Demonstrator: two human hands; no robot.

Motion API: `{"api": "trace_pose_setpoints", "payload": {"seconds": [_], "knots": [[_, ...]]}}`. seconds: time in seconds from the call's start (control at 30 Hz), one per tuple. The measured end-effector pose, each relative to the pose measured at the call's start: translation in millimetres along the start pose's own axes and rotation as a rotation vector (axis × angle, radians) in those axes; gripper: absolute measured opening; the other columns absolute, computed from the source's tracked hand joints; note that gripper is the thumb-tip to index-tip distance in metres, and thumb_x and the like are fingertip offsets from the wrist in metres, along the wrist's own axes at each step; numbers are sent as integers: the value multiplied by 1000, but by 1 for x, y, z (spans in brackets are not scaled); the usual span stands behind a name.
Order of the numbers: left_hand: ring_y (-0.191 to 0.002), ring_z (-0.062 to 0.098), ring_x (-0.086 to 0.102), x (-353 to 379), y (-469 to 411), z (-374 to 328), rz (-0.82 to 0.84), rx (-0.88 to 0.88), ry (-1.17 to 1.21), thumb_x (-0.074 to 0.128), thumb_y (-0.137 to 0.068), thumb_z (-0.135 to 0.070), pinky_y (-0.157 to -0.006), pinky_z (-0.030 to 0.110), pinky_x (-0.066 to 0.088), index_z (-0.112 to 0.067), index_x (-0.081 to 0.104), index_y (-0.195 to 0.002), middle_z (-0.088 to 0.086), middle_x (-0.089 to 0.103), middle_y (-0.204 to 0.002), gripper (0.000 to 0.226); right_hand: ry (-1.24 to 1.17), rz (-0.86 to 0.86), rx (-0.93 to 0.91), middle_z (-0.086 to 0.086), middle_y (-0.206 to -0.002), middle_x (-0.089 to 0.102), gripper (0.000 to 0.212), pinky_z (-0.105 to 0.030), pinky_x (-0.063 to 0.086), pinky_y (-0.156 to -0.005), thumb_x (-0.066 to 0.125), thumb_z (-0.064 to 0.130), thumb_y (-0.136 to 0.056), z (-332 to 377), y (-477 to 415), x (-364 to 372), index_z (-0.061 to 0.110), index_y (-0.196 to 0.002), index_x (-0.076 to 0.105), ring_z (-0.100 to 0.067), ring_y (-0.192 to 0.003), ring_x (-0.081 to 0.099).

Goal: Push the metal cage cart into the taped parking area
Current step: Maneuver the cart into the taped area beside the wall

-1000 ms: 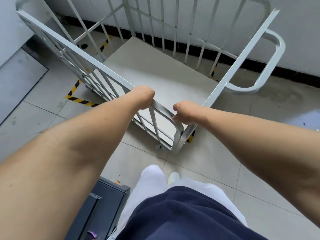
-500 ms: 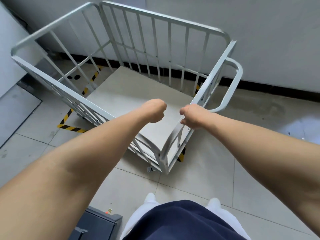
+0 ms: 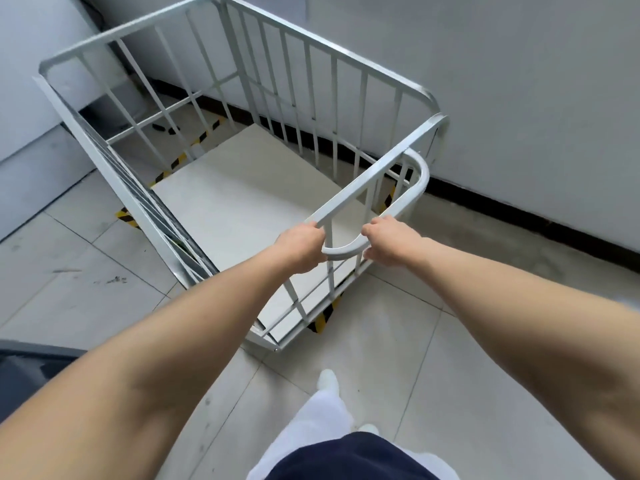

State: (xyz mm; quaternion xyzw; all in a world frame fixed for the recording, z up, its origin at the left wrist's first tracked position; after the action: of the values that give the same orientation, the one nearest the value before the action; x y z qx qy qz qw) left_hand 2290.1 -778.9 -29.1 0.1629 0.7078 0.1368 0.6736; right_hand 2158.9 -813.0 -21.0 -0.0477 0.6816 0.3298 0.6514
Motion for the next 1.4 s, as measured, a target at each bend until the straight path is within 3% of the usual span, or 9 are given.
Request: {"api": "trace_pose_setpoints", "payload": {"seconds": [0.13,0.27,0.5,0.67,0.8,0.9,1.1,1.27,1.4], "knots": [[-119,28,50,2,-21,-17,37,3,27,57,-94,-38,-89,37,46,-6,58,-122,9,51,-125,42,54,-9,-73,-9,-121,54,33,-37,43,-98,54,27,-92,-18,-23,-6,11,-121,55,-28,-116,47],[-110,30,56,2,-41,-36,72,-20,54,56,-92,-38,-85,36,48,-5,62,-113,11,57,-116,40,72,11,-112,-9,-122,53,35,-38,43,-98,55,29,-92,-41,-42,-7,11,-123,54,-27,-118,45],[-107,32,61,4,-50,-56,102,-260,127,58,-93,-34,-75,32,44,-7,66,-102,12,67,-111,30,128,46,-294,-11,-122,56,37,-39,45,-98,57,32,-92,-71,-64,-6,10,-122,56,-29,-117,48],[-107,33,61,8,-48,-62,69,-437,180,61,-93,-32,-80,33,46,-7,67,-102,13,67,-112,27,133,18,-449,-11,-123,56,39,-38,43,-99,54,33,-95,-84,-71,-3,10,-126,52,-28,-119,47],[-112,32,58,10,-43,-66,43,-544,269,57,-95,-39,-87,34,45,-7,66,-104,12,65,-115,35,114,8,-452,-12,-120,57,35,-37,42,-96,51,31,-96,-95,-77,-3,8,-122,54,-28,-118,47],[-116,33,56,10,-44,-65,13,-589,317,57,-95,-41,-91,35,44,-6,66,-107,13,65,-118,37,116,-30,-444,-13,-114,60,22,-38,45,-92,47,19,-98,-98,-83,-4,7,-112,59,-30,-111,50],[-112,34,57,9,-46,-65,0,-611,328,61,-93,-37,-88,35,45,-6,68,-100,14,66,-114,32,125,-85,-439,-13,-106,65,24,-38,51,-88,48,4,-91,-96,-86,-2,7,-106,66,-31,-107,55],[-111,32,59,9,-48,-60,17,-624,333,63,-92,-38,-88,34,45,-13,65,-87,11,66,-112,25,129,-107,-450,-13,-107,65,22,-37,48,-86,49,9,-93,-95,-92,-3,8,-107,66,-31,-108,55],[-111,32,59,8,-48,-64,20,-618,330,64,-91,-37,-89,35,45,-10,69,-95,12,66,-114,28,140,-135,-441,-13,-104,66,21,-35,49,-82,53,6,-90,-95,-91,-5,9,-104,67,-31,-106,57]]}}
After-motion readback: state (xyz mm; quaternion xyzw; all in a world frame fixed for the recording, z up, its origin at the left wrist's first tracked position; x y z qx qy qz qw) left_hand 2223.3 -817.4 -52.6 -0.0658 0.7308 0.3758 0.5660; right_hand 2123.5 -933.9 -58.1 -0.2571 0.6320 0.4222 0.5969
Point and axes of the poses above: each hand's wrist, its own y-axis away from the middle knuckle, its own x-axis out of the palm, z = x × y, the point moved 7 cm from there along -y, towards the middle knuckle
